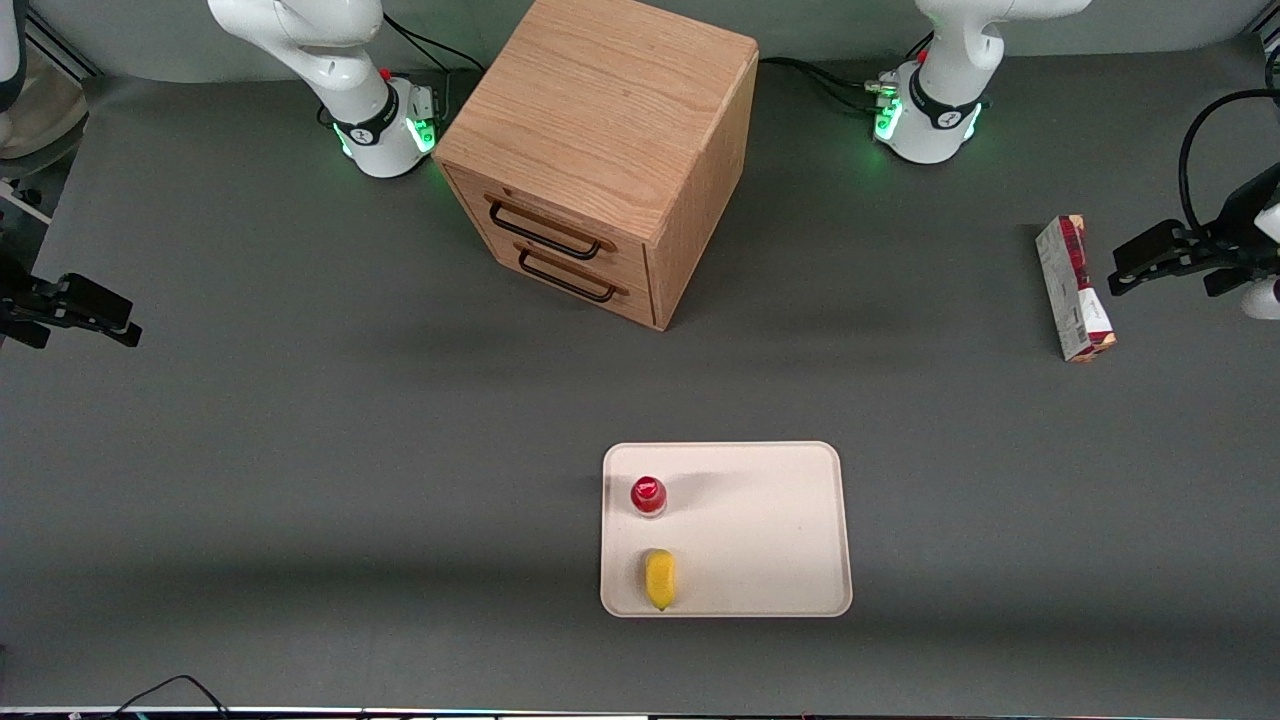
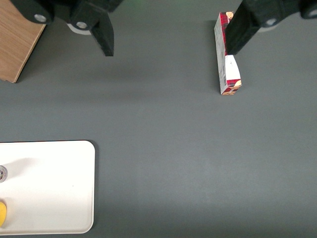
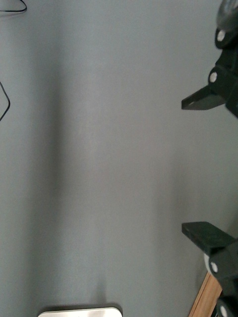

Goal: Place red cookie box on tray
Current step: 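Move the left gripper toward the upright red cookie box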

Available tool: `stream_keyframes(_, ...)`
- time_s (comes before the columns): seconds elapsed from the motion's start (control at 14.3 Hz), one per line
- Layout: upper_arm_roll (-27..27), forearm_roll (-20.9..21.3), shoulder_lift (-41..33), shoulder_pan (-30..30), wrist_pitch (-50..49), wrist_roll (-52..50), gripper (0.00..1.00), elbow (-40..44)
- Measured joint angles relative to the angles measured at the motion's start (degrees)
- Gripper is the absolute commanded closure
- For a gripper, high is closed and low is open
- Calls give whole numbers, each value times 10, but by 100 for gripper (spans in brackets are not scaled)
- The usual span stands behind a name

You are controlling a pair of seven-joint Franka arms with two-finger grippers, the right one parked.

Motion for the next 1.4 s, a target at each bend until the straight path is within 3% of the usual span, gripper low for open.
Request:
stream_keyframes(0.49,8,0,2,0,-26,1,0,-1)
stream_keyframes(0.77,68,4,3,3,-22,69,0,-44)
stream_keyframes(1.12,133,39,-35,8,157,105,0,-240)
stream_keyframes(1.4,189,45,-62,9,315,140,0,-404)
